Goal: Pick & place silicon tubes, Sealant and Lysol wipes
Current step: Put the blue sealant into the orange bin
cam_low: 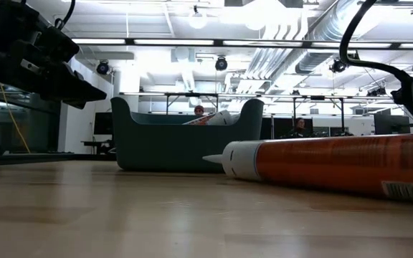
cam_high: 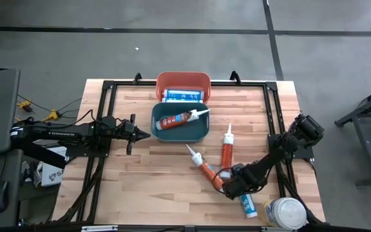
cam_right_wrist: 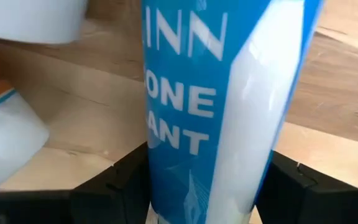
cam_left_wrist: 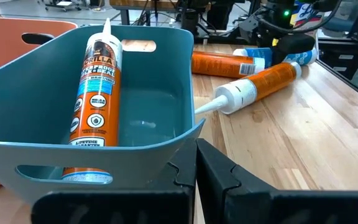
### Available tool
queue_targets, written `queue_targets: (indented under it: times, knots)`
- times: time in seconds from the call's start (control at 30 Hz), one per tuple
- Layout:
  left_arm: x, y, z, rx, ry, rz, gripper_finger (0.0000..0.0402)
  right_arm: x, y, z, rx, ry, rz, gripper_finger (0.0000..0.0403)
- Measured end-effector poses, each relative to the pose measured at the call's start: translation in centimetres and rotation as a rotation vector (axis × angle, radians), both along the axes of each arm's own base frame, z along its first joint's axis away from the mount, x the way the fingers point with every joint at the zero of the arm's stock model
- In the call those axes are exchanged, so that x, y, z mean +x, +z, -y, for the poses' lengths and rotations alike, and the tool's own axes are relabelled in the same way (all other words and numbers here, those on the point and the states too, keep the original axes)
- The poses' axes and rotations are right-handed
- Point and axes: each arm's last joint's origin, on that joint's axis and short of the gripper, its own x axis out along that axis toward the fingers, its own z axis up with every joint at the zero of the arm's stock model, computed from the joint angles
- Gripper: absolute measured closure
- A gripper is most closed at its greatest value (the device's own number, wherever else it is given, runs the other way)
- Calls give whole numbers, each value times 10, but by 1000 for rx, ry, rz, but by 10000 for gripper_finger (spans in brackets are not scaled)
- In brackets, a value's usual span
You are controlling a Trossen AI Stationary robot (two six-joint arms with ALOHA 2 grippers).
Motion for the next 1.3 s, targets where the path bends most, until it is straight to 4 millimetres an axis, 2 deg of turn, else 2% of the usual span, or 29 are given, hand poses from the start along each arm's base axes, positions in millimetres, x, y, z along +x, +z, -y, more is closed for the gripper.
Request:
queue_targets:
  times: [0.63, 0.93, 1.3]
  knots:
    - [0, 0, 0, 1, 3, 0, 401, -5, 19, 5, -18, 82, 48, 191]
    - [0, 0, 0, 0, 2, 0, 401, -12, 43, 11, -52, 108, 143, 191]
    - [0, 0, 0, 0, -1, 0, 401, -17, 75, 21, -173, 233, 383, 191]
